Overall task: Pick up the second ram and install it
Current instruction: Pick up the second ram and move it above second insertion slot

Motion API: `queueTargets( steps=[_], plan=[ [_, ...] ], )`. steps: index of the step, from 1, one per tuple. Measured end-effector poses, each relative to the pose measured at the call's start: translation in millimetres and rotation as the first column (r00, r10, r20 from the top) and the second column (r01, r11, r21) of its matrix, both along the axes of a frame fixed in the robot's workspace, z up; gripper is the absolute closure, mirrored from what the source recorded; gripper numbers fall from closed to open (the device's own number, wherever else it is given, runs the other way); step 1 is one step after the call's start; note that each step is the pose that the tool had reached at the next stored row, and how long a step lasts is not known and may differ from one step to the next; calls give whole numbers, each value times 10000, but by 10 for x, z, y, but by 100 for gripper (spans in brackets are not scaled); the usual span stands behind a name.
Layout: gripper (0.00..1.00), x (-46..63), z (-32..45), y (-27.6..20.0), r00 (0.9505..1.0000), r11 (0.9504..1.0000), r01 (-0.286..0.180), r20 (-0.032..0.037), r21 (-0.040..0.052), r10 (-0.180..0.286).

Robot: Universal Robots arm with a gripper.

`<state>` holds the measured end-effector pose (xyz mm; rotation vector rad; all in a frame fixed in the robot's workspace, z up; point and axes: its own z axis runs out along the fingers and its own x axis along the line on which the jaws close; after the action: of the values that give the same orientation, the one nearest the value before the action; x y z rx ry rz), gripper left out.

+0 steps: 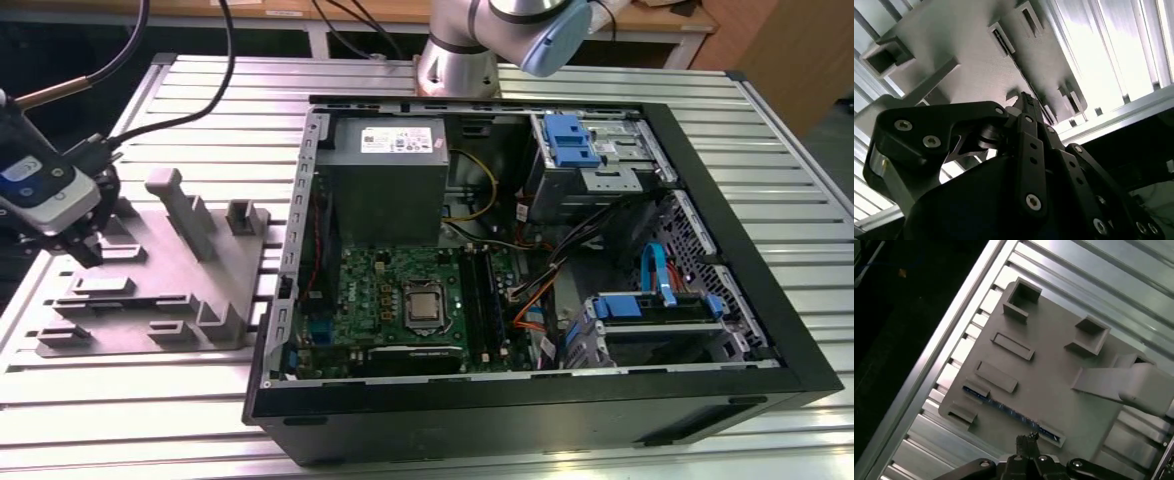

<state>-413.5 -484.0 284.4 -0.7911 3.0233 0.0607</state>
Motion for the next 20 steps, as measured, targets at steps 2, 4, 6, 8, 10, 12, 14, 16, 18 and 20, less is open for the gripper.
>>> queueTargets(
  steps=[2,4,6,8,10,12,14,16,18,20],
  plan=[
    [90,0,-3,0,9994,9994,-360,0,0,360],
    [90,0,-5,0,9973,9973,-731,0,0,731],
    [90,0,-8,0,9941,9941,-1089,0,0,1089],
    [90,0,-11,0,9894,9894,-1451,1,0,1451],
    [90,0,-14,0,9834,9834,-1817,0,0,1817],
    [90,0,-17,0,9762,9762,-2168,0,0,2168],
    [90,0,-20,0,9678,9678,-2518,0,0,2518],
    [90,0,-22,0,9581,9581,-2864,0,0,2864],
    [90,0,-26,0,9466,9466,-3224,0,0,3224],
    [90,0,-29,0,9344,9344,-3562,0,0,3562]
  ],
)
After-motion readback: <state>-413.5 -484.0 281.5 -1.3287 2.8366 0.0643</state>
